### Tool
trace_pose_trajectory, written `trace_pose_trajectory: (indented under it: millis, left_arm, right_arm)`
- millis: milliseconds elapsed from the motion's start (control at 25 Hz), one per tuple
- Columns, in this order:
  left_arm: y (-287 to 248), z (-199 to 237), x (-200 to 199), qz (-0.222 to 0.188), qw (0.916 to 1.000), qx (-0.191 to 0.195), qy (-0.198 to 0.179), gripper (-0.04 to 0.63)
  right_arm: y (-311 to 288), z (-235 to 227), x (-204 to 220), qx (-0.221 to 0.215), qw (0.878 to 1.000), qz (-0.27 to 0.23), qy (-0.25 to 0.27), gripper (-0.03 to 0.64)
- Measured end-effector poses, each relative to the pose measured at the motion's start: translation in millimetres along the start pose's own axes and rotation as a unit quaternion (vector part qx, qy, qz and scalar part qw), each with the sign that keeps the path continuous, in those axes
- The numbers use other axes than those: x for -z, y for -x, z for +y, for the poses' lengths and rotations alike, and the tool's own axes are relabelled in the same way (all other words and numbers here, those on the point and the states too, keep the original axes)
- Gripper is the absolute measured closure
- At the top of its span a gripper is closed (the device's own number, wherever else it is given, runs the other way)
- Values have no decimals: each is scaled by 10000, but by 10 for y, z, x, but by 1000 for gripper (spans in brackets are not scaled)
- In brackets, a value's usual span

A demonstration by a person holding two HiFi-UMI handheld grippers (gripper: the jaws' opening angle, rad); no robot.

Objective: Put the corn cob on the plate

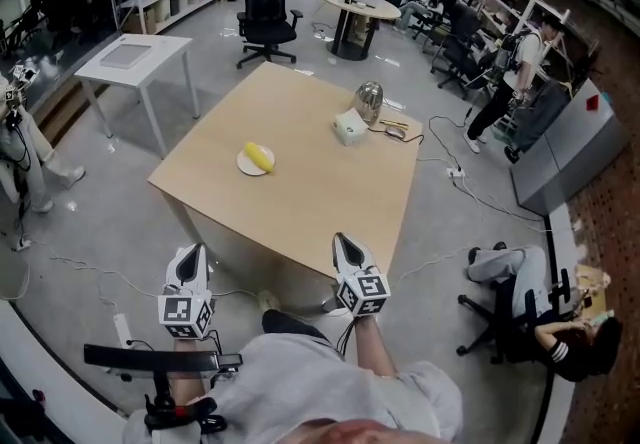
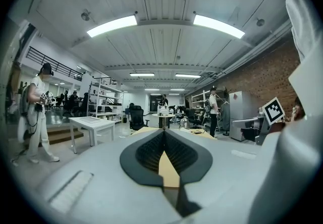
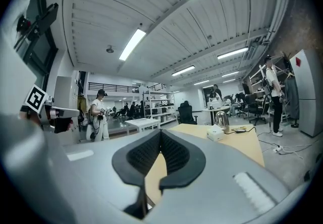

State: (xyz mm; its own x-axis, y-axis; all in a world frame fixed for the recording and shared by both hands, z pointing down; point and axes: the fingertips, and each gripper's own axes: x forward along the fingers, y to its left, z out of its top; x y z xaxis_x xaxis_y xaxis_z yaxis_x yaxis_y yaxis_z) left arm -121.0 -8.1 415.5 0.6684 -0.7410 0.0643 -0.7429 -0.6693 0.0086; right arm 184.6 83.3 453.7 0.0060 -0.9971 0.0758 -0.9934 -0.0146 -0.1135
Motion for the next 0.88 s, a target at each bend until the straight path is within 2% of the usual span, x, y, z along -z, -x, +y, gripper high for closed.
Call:
trace_pose_trajectory:
  millis: [400, 880]
  left_arm:
    - [34, 2, -9, -11, 10000, -61, -13, 575]
    - [-9, -21, 3, 26, 10000, -22, -47, 575]
  right_arm:
    - [-28, 57, 18, -281, 9995, 60, -90, 612]
    - [-63, 61, 57, -341, 9993, 92, -80, 612]
